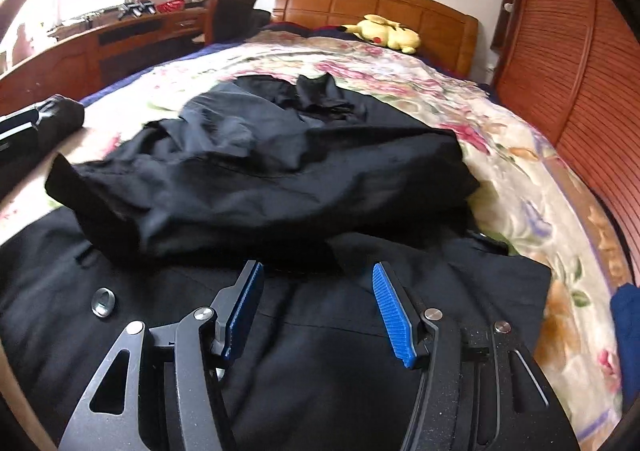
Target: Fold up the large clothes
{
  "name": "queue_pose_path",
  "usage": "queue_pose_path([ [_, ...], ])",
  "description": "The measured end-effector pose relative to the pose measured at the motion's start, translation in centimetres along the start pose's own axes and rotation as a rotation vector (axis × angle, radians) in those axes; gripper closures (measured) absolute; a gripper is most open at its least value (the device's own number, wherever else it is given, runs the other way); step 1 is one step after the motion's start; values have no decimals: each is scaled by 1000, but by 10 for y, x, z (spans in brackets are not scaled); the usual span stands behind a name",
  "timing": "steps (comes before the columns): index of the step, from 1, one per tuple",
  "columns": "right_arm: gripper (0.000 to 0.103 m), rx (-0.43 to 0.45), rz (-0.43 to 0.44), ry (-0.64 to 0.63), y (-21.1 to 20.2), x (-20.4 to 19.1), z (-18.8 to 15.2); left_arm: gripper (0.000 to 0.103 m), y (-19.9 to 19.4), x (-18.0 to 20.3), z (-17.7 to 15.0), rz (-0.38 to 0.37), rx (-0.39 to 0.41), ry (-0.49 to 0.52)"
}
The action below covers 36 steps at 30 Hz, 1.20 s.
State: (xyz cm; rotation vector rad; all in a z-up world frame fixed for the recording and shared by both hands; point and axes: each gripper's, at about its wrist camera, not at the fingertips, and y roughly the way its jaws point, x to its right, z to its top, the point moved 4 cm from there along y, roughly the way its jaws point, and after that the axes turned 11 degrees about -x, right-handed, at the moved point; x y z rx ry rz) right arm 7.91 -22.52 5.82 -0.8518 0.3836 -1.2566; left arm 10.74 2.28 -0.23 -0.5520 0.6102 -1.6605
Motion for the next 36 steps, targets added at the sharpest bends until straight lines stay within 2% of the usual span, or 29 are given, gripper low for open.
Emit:
queue_pose_path([
  [9,44,-46,62,91,23,7,-4,23,17,10,-6,-16,-49,17],
  [14,44,-52,65,94,27,1,-5,34,25,14,-16,-42,-96,34],
  [17,44,-53,69,96,28,0,-8,44,28,18,-21,-37,-123,56],
  [20,44,-55,73,98,28,9,-10,61,30,17,-25,-35,-139,57],
  [21,44,-55,73,97,27,10,-11,69,30,17,-25,-36,-139,56],
  [22,44,-56,73,96,27,11,-11,82,29,17,-25,-40,-137,54],
  [24,44,-59,73,95,28,13,-12,96,21,17,-23,-38,-109,61],
  [28,44,-62,72,93,27,14,-12,98,-2,14,-12,-22,-23,53],
  [30,44,-62,71,93,28,14,-12,98,-14,3,-6,-1,23,19],
  [33,44,-63,69,91,27,14,-12,98,-23,-16,-2,46,52,-8],
  [36,44,-63,66,89,28,14,-12,98,-27,-29,-2,32,48,-33],
])
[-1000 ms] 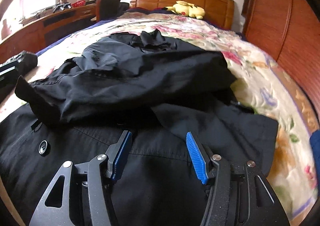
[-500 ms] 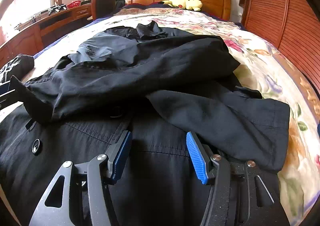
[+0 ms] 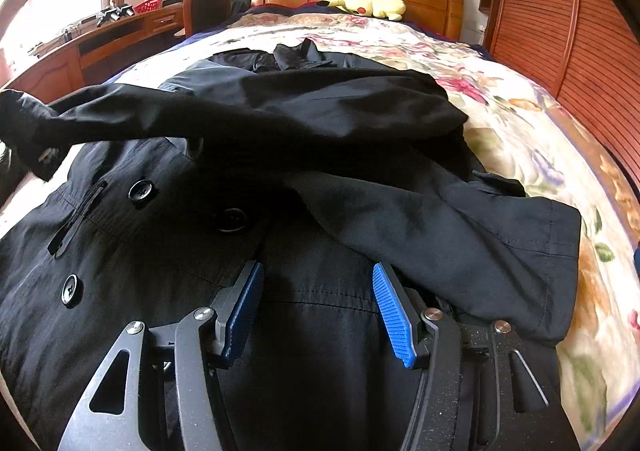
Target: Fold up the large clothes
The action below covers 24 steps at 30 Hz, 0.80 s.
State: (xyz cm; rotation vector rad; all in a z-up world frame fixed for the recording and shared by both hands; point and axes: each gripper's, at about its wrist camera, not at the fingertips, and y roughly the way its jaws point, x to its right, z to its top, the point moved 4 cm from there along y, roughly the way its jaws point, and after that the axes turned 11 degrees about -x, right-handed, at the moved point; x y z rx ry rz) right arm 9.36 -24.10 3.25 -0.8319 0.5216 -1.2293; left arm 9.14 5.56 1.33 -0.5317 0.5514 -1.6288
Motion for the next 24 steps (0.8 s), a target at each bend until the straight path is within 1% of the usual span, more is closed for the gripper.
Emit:
queue_pose_path([
  [6,44,-2,-4,-2,2,-1,-1,98,0,-11,-5,11,-23,-9],
  [8,44,-2,-4,-2,2,-1,-1,91,0,-12,-6,30,-25,-11],
  [10,44,-2,-4,-2,2,-1,-1,75,-2,-12,-6,30,-19,-12],
  [11,44,-1,-4,-2,1,-1,0,69,-4,-13,-6,24,-11,-13],
  [12,44,-1,-5,-3,1,-1,-1,60,-6,-12,-6,12,-3,-12],
  [14,44,0,-6,-4,1,-1,-1,55,-8,-11,-7,-6,1,-2],
  [15,44,0,-5,-4,1,0,-1,46,-8,-11,-7,-12,0,2],
  [16,44,0,-5,-4,1,-1,-1,30,-8,-10,-8,-18,-1,5],
  [17,44,0,-5,-4,2,-1,-1,25,-7,-10,-9,-25,-2,4],
  [18,44,0,-6,-4,1,-1,-1,22,-6,-10,-11,-32,-6,3],
  [20,44,-2,-5,-4,1,-1,-1,22,-3,-9,-14,-36,-29,5],
  [24,44,-12,-2,-3,3,-2,-1,22,-2,-6,-22,-20,-42,12],
])
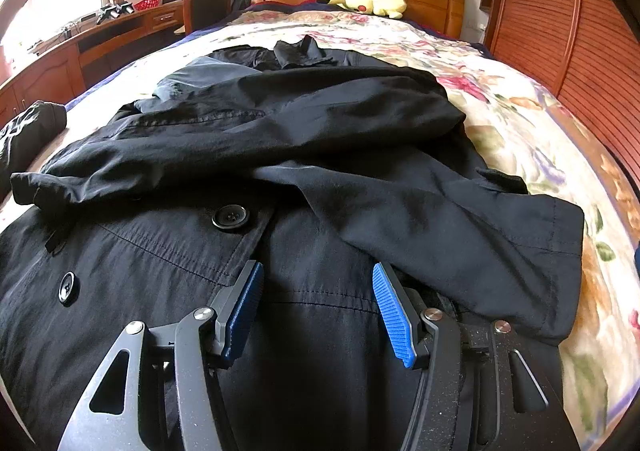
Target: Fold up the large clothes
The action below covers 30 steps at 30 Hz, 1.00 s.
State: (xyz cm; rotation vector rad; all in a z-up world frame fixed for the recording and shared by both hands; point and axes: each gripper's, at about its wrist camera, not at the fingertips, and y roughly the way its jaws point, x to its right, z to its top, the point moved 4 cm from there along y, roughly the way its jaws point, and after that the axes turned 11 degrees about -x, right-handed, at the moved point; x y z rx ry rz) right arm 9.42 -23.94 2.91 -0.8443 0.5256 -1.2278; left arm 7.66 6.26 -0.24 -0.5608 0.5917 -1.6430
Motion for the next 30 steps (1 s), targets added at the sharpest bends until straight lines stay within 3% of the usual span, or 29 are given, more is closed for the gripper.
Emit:
queue_pose_path([
  [13,44,4,38,17,-13,4,-1,22,-8,1,-35,20,-39,-38],
  [17,44,52,59,24,-43,11,-20,22,-15,1,-46,34,-43,-60],
  [22,44,73,2,-3,-76,26,-52,22,-20,2,-59,25,-63,-84],
  [25,39,80,-55,-2,-93,45,-73,22,-21,7,-69,46,-77,-60],
  [27,26,70,-60,23,-99,62,-88,22,-21,8,-76,64,-90,-47],
  [30,23,30,-72,61,-100,84,-106,22,-20,6,-86,71,-113,-43],
])
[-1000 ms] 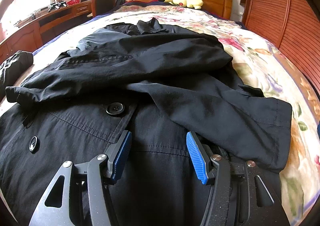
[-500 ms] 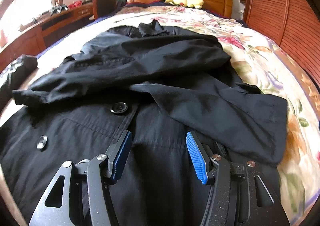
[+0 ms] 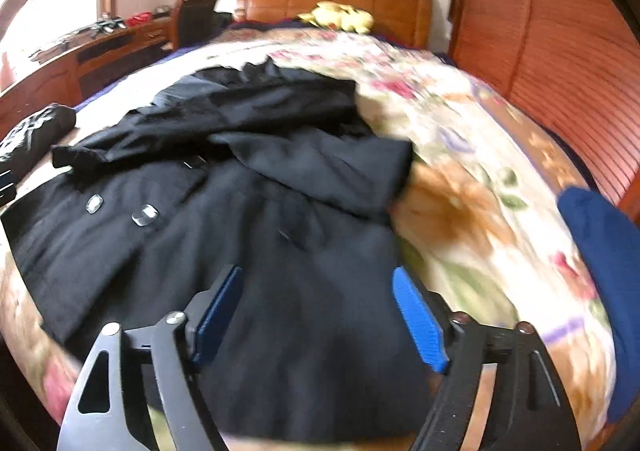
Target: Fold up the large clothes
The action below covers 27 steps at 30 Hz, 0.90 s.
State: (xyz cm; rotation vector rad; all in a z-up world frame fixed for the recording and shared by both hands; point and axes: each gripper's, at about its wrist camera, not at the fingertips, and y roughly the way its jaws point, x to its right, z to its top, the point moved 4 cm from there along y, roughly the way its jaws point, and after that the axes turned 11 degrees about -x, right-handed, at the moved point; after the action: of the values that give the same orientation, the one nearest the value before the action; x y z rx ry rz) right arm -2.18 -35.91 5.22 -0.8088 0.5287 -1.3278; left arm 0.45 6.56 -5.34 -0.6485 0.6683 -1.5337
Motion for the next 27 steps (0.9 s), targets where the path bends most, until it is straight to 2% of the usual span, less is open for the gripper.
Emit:
queue_pose_path([
  [6,23,-38,33,76,4,29,-22,22,1,-7,-17,4,-33,-6],
  [13,23,-68,58,32,9,25,-27,24,2,-12,-33,-10,-54,-26],
  [23,23,-60,72,20,16,23,-32,49,5,-13,-33,-49,-57,-33],
  [25,28,-76,77,13,18,20,-33,63,7,-13,-31,-52,-63,-27],
  [27,38,-76,86,3,19,16,-31,69,13,-10,-32,-53,-80,-23],
])
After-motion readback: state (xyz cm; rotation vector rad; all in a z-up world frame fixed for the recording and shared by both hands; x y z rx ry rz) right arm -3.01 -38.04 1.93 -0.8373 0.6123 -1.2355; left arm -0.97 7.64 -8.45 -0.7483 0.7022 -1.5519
